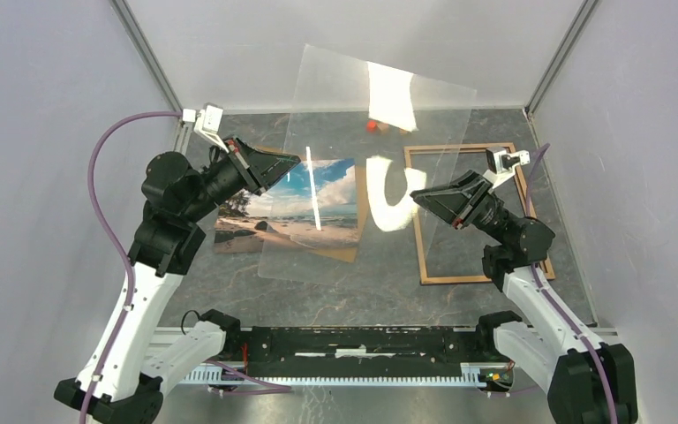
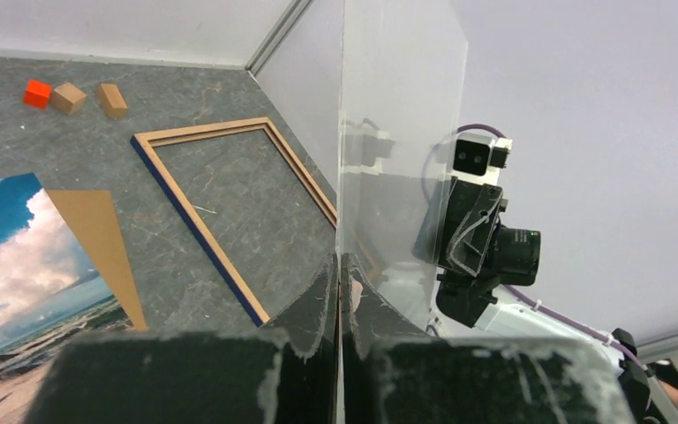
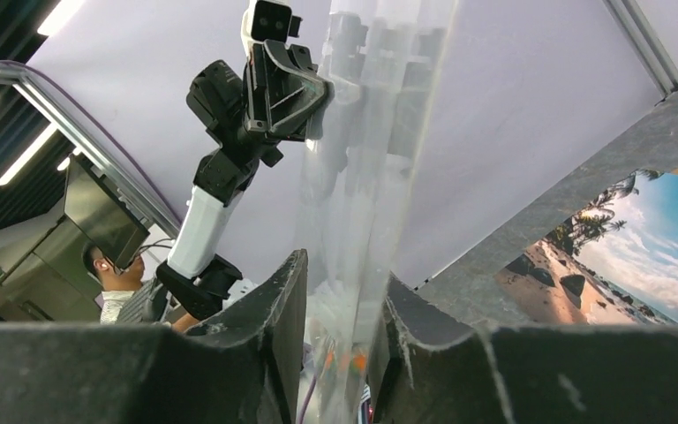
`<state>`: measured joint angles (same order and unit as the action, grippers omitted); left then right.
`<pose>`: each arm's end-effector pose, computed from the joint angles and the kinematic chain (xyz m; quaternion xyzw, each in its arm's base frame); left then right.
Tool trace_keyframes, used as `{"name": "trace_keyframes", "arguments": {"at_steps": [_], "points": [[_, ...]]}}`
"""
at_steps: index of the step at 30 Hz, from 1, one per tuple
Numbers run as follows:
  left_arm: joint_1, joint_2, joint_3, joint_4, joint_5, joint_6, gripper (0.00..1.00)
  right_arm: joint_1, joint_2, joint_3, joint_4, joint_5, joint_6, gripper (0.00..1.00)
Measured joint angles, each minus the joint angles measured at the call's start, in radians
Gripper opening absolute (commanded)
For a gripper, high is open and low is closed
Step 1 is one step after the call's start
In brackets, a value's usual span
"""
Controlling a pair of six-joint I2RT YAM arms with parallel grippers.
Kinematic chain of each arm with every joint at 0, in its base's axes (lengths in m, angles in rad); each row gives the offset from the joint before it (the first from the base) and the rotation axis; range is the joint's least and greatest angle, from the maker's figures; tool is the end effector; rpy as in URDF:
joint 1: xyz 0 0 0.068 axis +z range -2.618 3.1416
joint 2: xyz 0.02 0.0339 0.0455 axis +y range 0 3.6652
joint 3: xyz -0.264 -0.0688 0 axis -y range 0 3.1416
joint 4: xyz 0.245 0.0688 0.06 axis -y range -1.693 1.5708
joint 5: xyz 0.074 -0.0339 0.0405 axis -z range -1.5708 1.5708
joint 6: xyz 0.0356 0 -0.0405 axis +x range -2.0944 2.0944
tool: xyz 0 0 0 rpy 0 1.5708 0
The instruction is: Put the photo into the frame
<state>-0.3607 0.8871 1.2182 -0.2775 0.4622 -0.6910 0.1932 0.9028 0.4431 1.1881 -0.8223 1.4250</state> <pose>0.1545 -0.0753 0.4602 0.0539 0.6878 -0.4909 0.5320 0.1677 0.0594 0.3312 -0.0812 0.5166 0.7182 0.4591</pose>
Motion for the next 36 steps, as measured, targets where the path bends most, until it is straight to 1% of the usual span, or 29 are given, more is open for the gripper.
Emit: {"name": "trace_keyframes", "arguments": {"at_steps": [1,3,5,7,8,9,10,11,12,13,14,15,16,17,20,22,24,25,26,29,30,32,36], "points": [[0.002,-0.006,-0.017,0.016,-0.005,-0.016,0.02,0.0,0.005,0.0,0.0,0.0,0.001,0.31],[0.006,-0.014,-0.045,0.043,-0.013,-0.045,0.02,-0.002,0.016,0.0,0.002,0.0,0.002,0.2],[0.008,-0.016,-0.064,0.061,-0.017,-0.071,0.02,-0.004,0.026,0.0,0.004,0.0,0.007,0.12],[0.011,-0.016,-0.079,0.074,-0.018,-0.088,0.02,-0.006,0.032,0.0,0.005,0.0,0.01,0.0],[0.013,-0.016,-0.086,0.077,-0.019,-0.093,0.02,-0.007,0.035,0.0,0.005,-0.002,0.01,0.0],[0.015,-0.017,-0.093,0.079,-0.022,-0.098,0.04,-0.009,0.039,0.0,0.005,-0.005,0.012,0.0],[0.018,-0.018,-0.098,0.079,-0.024,-0.101,0.21,-0.011,0.042,0.0,0.003,-0.007,0.011,0.0],[0.019,-0.018,-0.1,0.077,-0.026,-0.105,0.46,-0.014,0.045,0.0,-0.002,-0.01,0.008,0.0],[0.019,-0.017,-0.101,0.071,-0.03,-0.105,0.65,-0.02,0.046,0.0,-0.018,-0.014,-0.003,0.0],[0.019,-0.016,-0.101,0.061,-0.042,-0.099,0.87,-0.026,0.046,0.0,-0.042,-0.018,-0.02,0.0],[0.019,-0.015,-0.099,0.029,-0.069,-0.101,0.99,-0.035,0.045,0.005,-0.095,-0.028,-0.058,0.0],[0.019,-0.014,-0.098,0.002,-0.09,-0.084,1.0,-0.046,0.046,0.018,-0.172,-0.039,-0.111,0.0],[0.021,-0.01,-0.095,-0.04,-0.125,-0.071,1.0,-0.056,0.049,0.047,-0.284,-0.045,-0.185,0.0],[0.022,-0.005,-0.092,-0.077,-0.155,-0.057,1.0,-0.066,0.064,0.099,-0.438,-0.048,-0.291,0.0],[0.024,0.013,-0.078,-0.234,-0.297,0.021,1.0,-0.085,0.197,0.365,-0.944,-0.031,-0.659,0.0],[0.024,0.005,-0.087,-0.317,-0.378,0.068,1.0,-0.094,0.322,0.546,-1.222,-0.042,-0.883,0.0],[0.009,-0.031,-0.116,-0.357,-0.431,0.095,1.0,-0.106,0.389,0.607,-1.389,-0.055,-1.025,0.0],[-0.01,-0.056,-0.132,-0.375,-0.462,0.105,1.0,-0.114,0.402,0.608,-1.449,-0.059,-1.068,0.0],[-0.038,-0.084,-0.149,-0.388,-0.486,0.116,1.0,-0.13,0.416,0.609,-1.544,-0.064,-1.12,0.0],[-0.124,-0.15,-0.187,-0.404,-0.507,0.134,1.0,-0.161,0.472,0.641,-1.776,-0.063,-1.252,0.0],[-0.145,-0.164,-0.198,-0.407,-0.51,0.138,1.0,-0.174,0.512,0.685,-1.87,-0.057,-1.309,0.0],[-0.179,-0.192,-0.216,-0.409,-0.517,0.142,1.0,-0.201,0.563,0.739,-1.953,-0.036,-1.379,0.0],[-0.256,-0.224,-0.253,-0.419,-0.562,0.163,1.0,-0.275,0.624,0.803,-2.066,0.032,-1.483,0.0]]}}
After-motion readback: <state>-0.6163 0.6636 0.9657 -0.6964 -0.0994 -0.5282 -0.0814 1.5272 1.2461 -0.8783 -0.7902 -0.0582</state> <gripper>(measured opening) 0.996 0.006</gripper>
